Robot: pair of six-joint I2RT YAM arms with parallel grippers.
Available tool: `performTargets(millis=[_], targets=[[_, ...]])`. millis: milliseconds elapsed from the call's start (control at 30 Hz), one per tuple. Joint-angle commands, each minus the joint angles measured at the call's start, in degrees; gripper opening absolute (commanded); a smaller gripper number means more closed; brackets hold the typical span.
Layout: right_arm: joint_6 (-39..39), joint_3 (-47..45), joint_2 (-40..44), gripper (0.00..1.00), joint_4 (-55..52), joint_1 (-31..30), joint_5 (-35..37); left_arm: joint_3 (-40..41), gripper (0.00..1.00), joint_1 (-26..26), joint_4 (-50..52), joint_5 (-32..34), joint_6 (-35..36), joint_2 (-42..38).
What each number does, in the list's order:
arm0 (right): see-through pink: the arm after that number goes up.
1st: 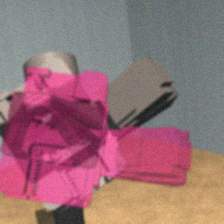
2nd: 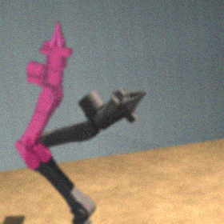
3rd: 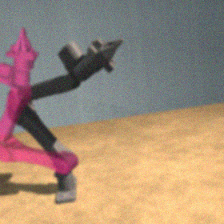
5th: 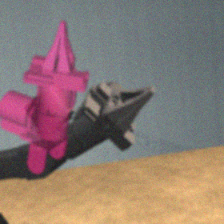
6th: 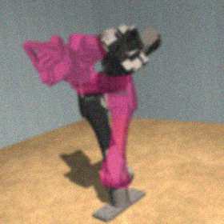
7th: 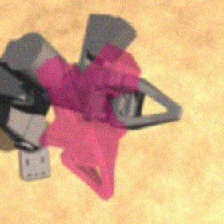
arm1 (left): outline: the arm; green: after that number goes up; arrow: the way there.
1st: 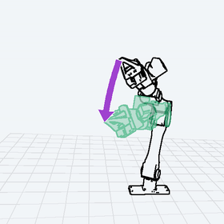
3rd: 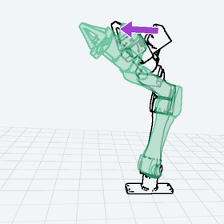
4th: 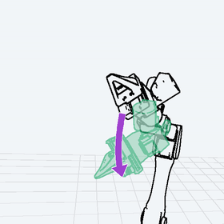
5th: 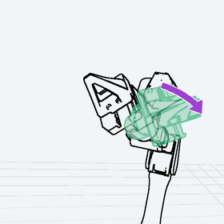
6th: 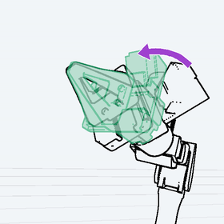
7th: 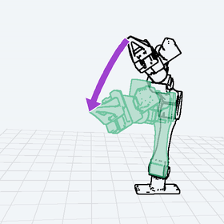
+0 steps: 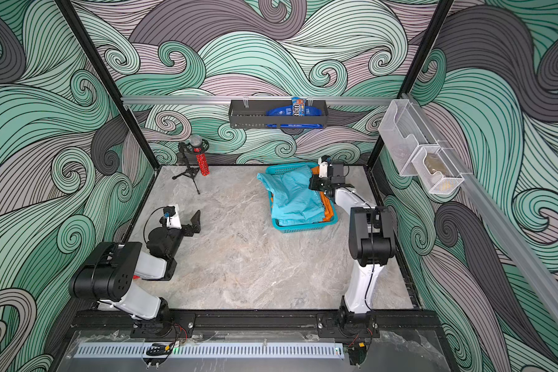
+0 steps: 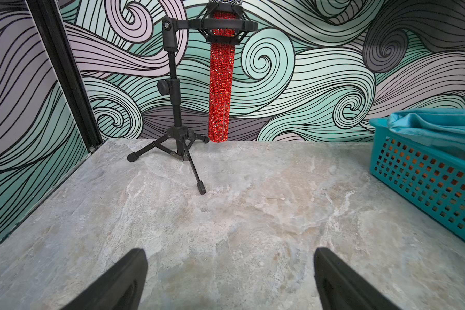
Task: Put the folded long pants in the basket
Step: Adjust the long pant in the basket.
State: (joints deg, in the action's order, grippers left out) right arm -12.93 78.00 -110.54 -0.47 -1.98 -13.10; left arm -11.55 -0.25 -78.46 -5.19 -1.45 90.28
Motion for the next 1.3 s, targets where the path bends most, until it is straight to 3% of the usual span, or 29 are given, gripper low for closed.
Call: performTargets(millis=[0,200,533,633,667,700,733,1033,1267], targets=[[0.7,-1.0,5.4,0.00,-0.7,-0.1,3.6,-0.2,0.98,0.0,-1.7,-0.8,0.9,0.4],[1.4,-6.3,10.9,0.00,2.3,0.2,11.7,-0.2,0.99,0.0,-1.8,-0.8,0.9,0.5],[-1.7,-6.1,1.5,0.00,2.8,0.8,8.2,-0.1,0.99,0.0,-1.8,-0.8,0.9,0.4],[-1.4,-5.6,1.5,0.29,3.2,1.2,4.2,-0.1,0.99,0.1,-1.7,-0.8,0.9,0.4],[-1.1,-6.0,2.6,0.49,3.8,1.2,3.3,-0.1,0.99,0.0,-1.8,-0.8,0.9,0.4],[-0.7,-6.6,4.2,0.96,4.7,1.2,3.2,-0.1,0.99,0.0,-1.8,-0.8,0.9,0.4],[-0.2,-7.3,5.7,1.00,5.5,1.3,3.3,-0.1,0.98,0.0,-1.8,-0.8,0.9,0.4],[4.8,-17.9,20.2,1.00,7.7,5.1,11.0,-0.2,0.99,0.0,-1.6,-0.8,0.9,0.4],[10.7,-42.3,29.8,1.00,29.9,7.6,15.0,-0.2,0.99,0.0,-1.7,-0.8,0.9,0.5]])
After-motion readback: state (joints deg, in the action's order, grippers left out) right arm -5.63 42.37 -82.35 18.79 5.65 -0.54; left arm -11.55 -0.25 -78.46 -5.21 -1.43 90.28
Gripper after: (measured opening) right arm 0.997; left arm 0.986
